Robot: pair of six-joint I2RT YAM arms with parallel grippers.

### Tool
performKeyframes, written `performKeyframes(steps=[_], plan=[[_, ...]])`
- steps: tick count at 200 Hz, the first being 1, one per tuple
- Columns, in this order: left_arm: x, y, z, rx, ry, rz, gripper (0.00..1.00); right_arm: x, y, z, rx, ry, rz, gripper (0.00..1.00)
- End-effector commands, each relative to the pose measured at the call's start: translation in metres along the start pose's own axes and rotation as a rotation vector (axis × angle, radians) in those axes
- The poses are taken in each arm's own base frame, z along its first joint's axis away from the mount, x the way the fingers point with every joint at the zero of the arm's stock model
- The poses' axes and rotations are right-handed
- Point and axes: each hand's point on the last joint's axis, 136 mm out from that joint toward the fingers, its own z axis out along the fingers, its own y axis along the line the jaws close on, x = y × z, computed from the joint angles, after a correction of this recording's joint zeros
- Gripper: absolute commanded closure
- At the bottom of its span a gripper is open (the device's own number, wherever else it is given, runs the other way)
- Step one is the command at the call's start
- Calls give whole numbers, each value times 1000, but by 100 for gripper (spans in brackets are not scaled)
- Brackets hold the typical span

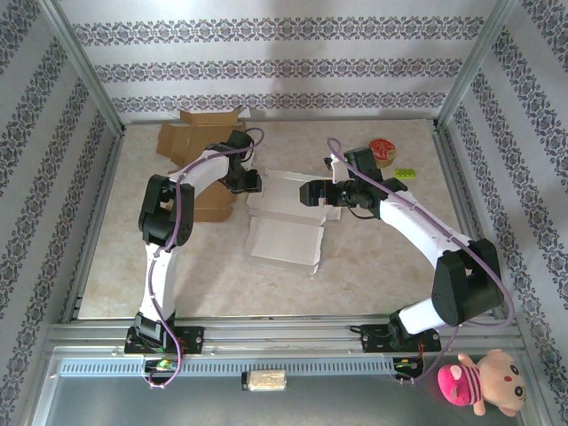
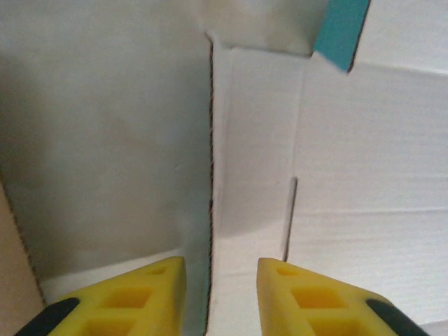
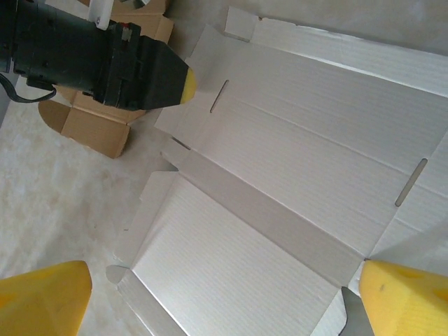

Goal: Fold the paper box

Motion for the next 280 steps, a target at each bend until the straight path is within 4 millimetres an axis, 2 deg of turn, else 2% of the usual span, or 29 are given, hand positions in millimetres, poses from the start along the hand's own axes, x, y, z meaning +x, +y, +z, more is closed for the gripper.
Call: performKeyframes(steps=[1,14,57,74,100,115,125,147,166,178,205,242,264,280], plan=[[7,-1,5,1,55,38,84,-9,2,-7,23,-30,-33,2],[7,1,6,-7,59,55,100,-14,3,-9,29,-43,-39,2],[-7,-21,-11,92,-36,189,100,-44,-13,-31,150,-147,-107,2],[-17,-35,-29,147,-116,282,100,-57,-23,-39,204,-199,-206,6],[-27,-51,-58,189,-261,423,100,-79,-22,-49,205,-270,-416,7],[-26,-58,-71,223,-349,504,100,-88,-19,-45,165,-284,-549,7],[-24,-64,-79,250,-410,562,100,-90,-12,-38,103,-262,-623,14],[-18,-72,-91,292,-520,660,100,-98,-1,-23,11,-197,-661,21],[-14,-77,-95,316,-550,702,100,-98,2,-9,-53,-135,-666,29],[-14,-78,-95,320,-551,713,100,-93,3,-1,-96,-98,-661,30],[-12,-79,-96,327,-562,729,100,-87,-7,12,-126,-58,-631,38],[-15,-84,-99,349,-579,726,100,-69,-37,22,-121,19,-532,40],[-15,-82,-97,339,-575,724,100,-59,-57,21,-92,49,-477,53],[-15,-81,-96,334,-572,722,100,-51,-62,19,-93,64,-453,63]])
